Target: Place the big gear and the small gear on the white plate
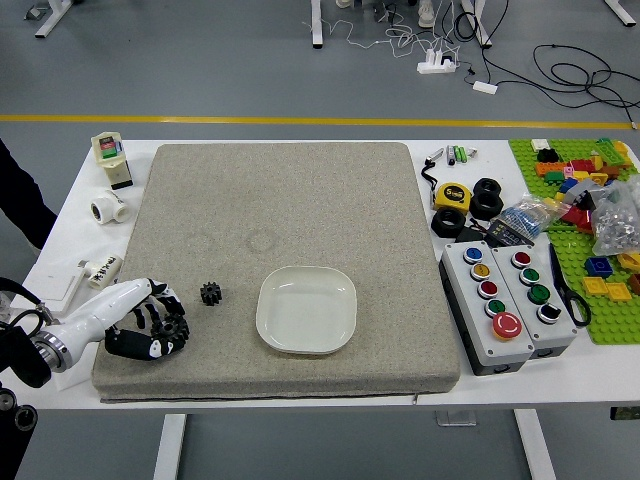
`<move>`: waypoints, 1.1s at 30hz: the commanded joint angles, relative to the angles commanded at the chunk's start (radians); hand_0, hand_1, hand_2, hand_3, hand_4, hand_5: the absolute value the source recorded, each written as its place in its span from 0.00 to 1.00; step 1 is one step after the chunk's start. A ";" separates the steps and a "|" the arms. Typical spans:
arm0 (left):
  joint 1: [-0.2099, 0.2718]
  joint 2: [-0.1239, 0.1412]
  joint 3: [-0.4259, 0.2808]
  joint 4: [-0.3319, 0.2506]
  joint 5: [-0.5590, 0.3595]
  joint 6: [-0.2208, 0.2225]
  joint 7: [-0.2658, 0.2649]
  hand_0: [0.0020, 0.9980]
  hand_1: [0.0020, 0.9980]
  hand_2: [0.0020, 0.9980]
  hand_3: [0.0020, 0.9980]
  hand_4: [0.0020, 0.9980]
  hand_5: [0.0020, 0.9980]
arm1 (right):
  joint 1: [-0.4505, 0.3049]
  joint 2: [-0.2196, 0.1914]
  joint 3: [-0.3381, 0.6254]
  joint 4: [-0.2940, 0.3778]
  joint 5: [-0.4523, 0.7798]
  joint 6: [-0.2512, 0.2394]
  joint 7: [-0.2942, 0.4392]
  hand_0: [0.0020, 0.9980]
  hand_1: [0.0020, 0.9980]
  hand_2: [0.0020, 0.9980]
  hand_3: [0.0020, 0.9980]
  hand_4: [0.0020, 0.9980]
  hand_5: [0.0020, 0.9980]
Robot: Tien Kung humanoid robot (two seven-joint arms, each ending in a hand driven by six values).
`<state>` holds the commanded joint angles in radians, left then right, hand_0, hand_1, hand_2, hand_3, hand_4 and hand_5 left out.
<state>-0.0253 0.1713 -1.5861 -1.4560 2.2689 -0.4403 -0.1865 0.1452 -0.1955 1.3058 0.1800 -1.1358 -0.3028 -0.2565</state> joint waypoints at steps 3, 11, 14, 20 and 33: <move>0.004 0.000 -0.001 0.004 0.000 -0.002 0.001 0.30 0.31 0.36 0.43 0.00 0.00 | -0.001 0.000 -0.001 0.000 0.001 0.000 0.000 0.60 0.61 0.70 0.56 0.76 0.67; 0.000 0.006 0.021 -0.046 0.000 0.041 0.010 0.29 0.31 0.36 0.42 0.00 0.00 | -0.005 0.001 -0.007 0.000 0.003 0.000 -0.001 0.60 0.61 0.70 0.56 0.76 0.67; -0.004 0.011 0.034 -0.071 0.000 0.053 0.009 0.29 0.30 0.35 0.42 0.00 0.00 | -0.007 0.001 -0.012 0.000 0.009 -0.001 -0.001 0.60 0.61 0.70 0.56 0.76 0.67; -0.011 0.017 0.064 -0.121 0.000 0.065 0.007 0.29 0.29 0.34 0.42 0.00 0.00 | -0.008 0.001 -0.018 0.000 0.016 -0.003 0.000 0.60 0.61 0.70 0.56 0.76 0.67; -0.193 0.014 0.294 -0.084 0.000 0.173 0.013 0.29 0.30 0.35 0.42 0.00 0.00 | -0.008 0.000 -0.034 0.000 0.031 -0.005 0.000 0.60 0.61 0.70 0.56 0.76 0.67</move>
<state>-0.2185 0.1855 -1.2917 -1.5396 2.2689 -0.2670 -0.1734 0.1373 -0.1959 1.2721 0.1800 -1.1051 -0.3074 -0.2566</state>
